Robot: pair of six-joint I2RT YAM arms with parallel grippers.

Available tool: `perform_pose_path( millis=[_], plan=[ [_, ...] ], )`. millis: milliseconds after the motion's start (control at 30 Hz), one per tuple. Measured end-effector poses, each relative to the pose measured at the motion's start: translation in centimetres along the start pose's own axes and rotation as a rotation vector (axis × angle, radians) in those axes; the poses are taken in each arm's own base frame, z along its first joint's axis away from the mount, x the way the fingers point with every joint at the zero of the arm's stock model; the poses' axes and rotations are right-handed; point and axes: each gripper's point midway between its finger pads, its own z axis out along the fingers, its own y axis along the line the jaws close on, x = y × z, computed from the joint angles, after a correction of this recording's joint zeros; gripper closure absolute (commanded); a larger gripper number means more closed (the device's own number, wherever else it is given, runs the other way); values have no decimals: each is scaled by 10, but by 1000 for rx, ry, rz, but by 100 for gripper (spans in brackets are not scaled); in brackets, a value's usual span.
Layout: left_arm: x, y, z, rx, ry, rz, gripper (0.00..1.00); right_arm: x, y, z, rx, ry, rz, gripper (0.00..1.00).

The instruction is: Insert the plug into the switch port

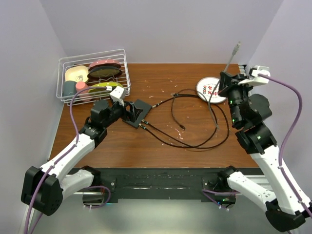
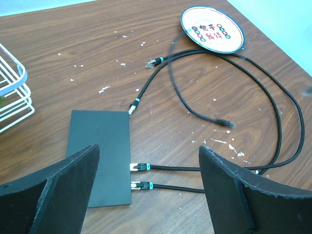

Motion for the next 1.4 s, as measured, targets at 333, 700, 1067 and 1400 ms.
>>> perform_pose_path(
  millis=[333, 700, 1067, 1400],
  plan=[
    [0, 0, 0, 1, -2, -2, 12, 88, 31, 4, -205, 233, -51, 98],
    [37, -2, 13, 36, 53, -129, 15, 328, 56, -50, -494, 886, -152, 100],
    [62, -8, 15, 233, 31, -405, 21, 361, 106, -81, -728, 924, -172, 100],
    [44, -18, 9, 369, -44, -471, 25, 355, 120, -83, -799, 896, -141, 100]
  ],
)
